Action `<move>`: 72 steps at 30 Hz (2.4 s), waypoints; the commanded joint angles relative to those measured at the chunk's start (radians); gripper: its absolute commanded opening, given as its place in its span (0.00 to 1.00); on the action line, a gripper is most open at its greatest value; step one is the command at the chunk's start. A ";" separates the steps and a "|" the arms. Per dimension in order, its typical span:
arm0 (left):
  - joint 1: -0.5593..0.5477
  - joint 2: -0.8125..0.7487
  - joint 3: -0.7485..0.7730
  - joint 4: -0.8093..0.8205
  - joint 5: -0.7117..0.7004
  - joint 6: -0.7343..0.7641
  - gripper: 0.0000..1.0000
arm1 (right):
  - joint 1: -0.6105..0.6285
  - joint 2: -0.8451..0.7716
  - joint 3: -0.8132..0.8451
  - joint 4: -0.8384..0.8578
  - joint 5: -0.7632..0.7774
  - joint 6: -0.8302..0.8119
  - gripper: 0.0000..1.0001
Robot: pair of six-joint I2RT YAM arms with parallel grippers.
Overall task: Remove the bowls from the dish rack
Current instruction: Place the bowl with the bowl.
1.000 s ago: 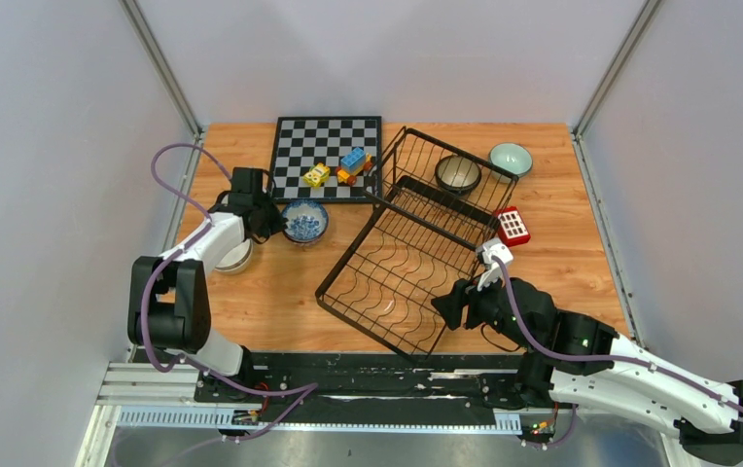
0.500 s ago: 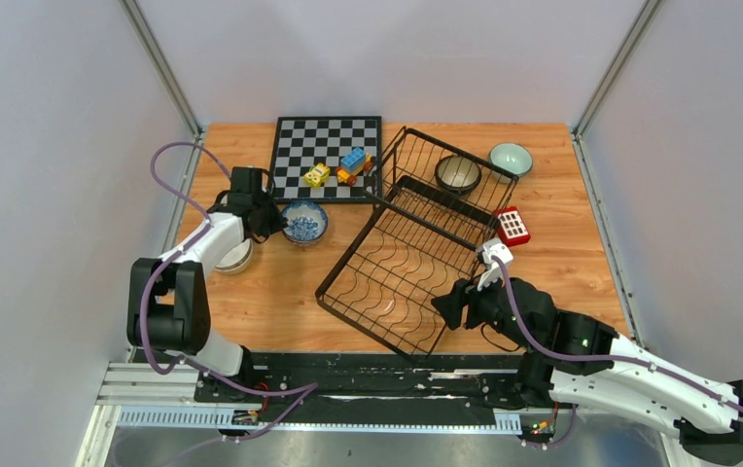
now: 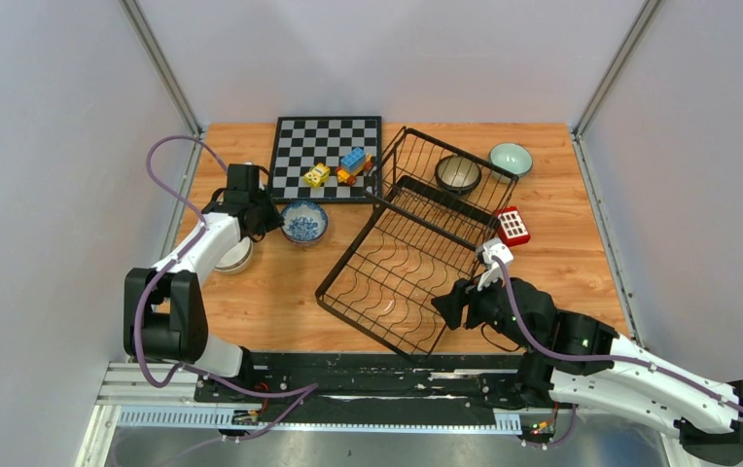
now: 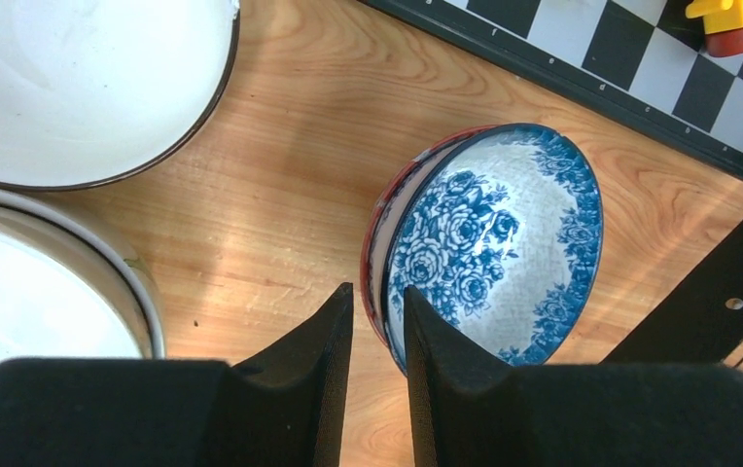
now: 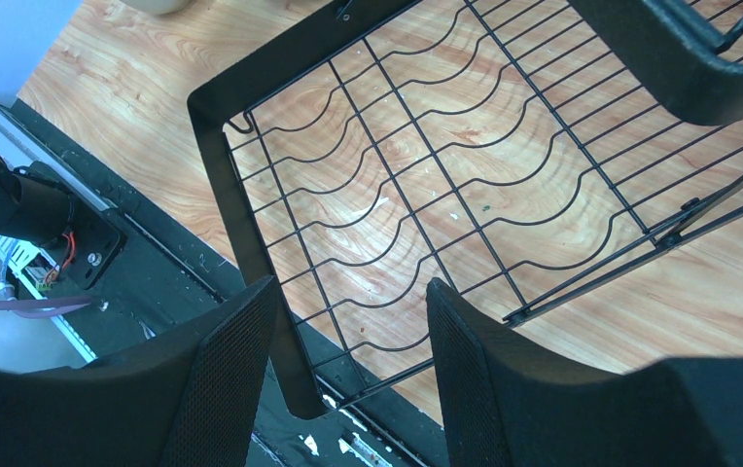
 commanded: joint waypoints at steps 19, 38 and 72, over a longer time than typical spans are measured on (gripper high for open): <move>0.007 0.017 0.014 0.004 -0.006 0.036 0.17 | -0.011 -0.009 -0.020 -0.016 0.034 0.007 0.61; 0.007 0.036 0.004 0.031 0.013 0.026 0.03 | -0.012 -0.012 -0.027 -0.016 0.042 0.008 0.61; 0.007 0.068 -0.016 0.066 0.059 0.011 0.00 | -0.011 -0.011 -0.031 -0.016 0.046 0.006 0.61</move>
